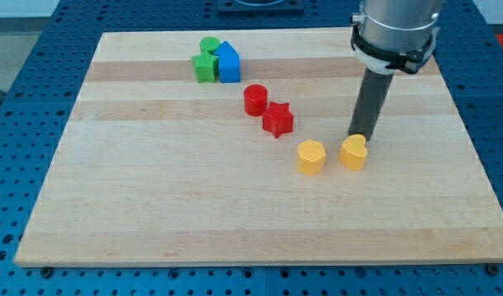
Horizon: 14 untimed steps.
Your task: Push the red star close to the bottom right of the red circle
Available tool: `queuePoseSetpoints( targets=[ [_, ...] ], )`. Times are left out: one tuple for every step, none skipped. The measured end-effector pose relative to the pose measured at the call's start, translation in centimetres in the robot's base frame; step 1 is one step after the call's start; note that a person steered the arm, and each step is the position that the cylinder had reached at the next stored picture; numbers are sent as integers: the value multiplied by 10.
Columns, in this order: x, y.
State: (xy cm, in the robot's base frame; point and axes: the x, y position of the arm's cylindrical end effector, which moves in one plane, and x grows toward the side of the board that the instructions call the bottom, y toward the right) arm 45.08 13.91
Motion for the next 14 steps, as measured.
queuePoseSetpoints(
  targets=[
    [-1,1],
    [-7,38],
    [-5,72],
    [14,76],
    [25,51],
    [25,11],
    [25,-31],
    [25,-47],
    [17,-25],
    [-8,-4],
    [-12,-12],
    [-6,-23],
    [-5,-57],
    [-8,-103]
  ],
)
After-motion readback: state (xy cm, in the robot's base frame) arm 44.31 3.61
